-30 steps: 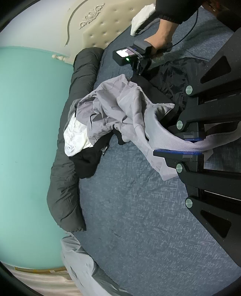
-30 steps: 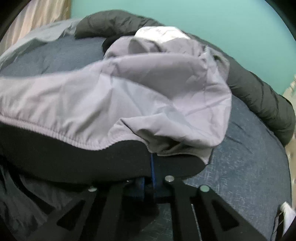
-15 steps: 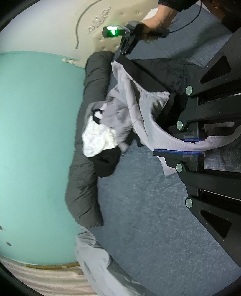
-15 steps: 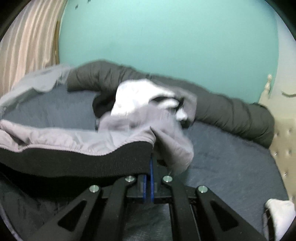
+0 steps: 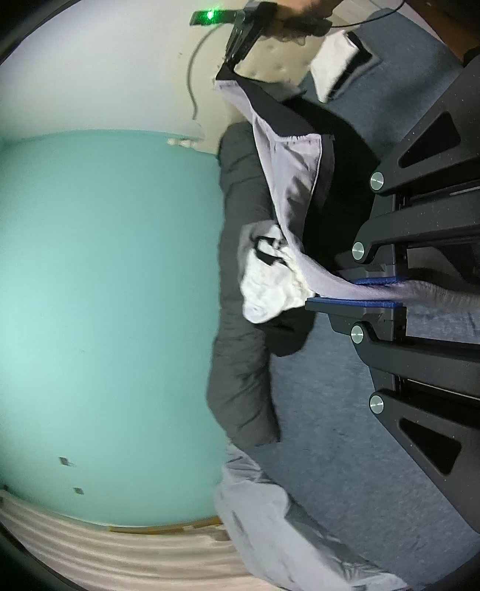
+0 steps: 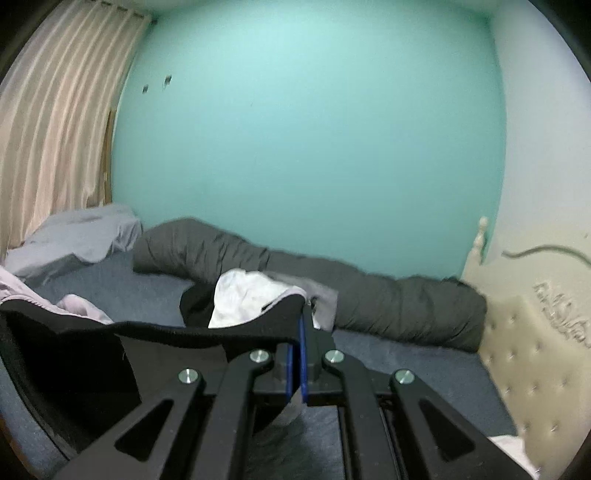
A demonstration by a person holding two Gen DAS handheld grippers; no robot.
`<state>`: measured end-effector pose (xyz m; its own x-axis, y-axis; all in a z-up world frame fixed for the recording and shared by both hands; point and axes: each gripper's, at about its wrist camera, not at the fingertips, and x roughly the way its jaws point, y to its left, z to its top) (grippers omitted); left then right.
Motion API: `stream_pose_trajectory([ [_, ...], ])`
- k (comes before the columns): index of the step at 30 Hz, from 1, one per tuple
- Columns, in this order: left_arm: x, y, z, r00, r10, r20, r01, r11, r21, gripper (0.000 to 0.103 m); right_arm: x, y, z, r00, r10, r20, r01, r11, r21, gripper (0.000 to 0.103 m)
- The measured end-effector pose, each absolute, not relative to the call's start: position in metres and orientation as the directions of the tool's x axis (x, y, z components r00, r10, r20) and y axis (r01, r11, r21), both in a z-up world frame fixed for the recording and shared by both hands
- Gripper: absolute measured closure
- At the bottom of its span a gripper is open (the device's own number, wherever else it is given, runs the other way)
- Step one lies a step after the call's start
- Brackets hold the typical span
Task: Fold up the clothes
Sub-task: 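Lift the jacket up with both tools, holding it spread between them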
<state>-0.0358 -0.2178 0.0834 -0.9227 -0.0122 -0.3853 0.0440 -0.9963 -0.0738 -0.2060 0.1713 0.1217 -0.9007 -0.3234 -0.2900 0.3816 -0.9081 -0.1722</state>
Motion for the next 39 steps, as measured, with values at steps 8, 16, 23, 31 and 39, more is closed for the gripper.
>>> stream_pose_trajectory([
  [8,0.005,-0.192,0.159,-0.959,-0.011,-0.282,0.018,-1.000,-0.020,0.098,-0.141,0.210,0.210,-0.935,-0.305,-0.183,0.335,-0.928,-0.161,0.101],
  [16,0.040,-0.178,0.227,-0.979,-0.001,-0.203,0.001,-1.000,0.001,0.098,-0.083,0.233,0.275,-0.941,-0.314,-0.130,0.334,-0.924,-0.184,0.101],
  [23,0.070,-0.171,0.273,-0.989,-0.009,-0.148,0.006,-1.000,0.019,0.098,-0.046,0.240,0.321,-0.945,-0.316,-0.085,0.327,-0.921,-0.211,0.101],
  [31,0.093,-0.168,0.294,-0.992,-0.009,-0.130,0.005,-1.000,0.031,0.098,-0.010,0.247,0.361,-0.943,-0.327,-0.062,0.332,-0.917,-0.219,0.101],
  [39,0.067,-0.175,0.265,-0.980,-0.011,-0.200,0.006,-1.000,0.026,0.098,-0.066,0.236,0.308,-0.918,-0.325,-0.228,0.372,-0.903,-0.212,0.101],
])
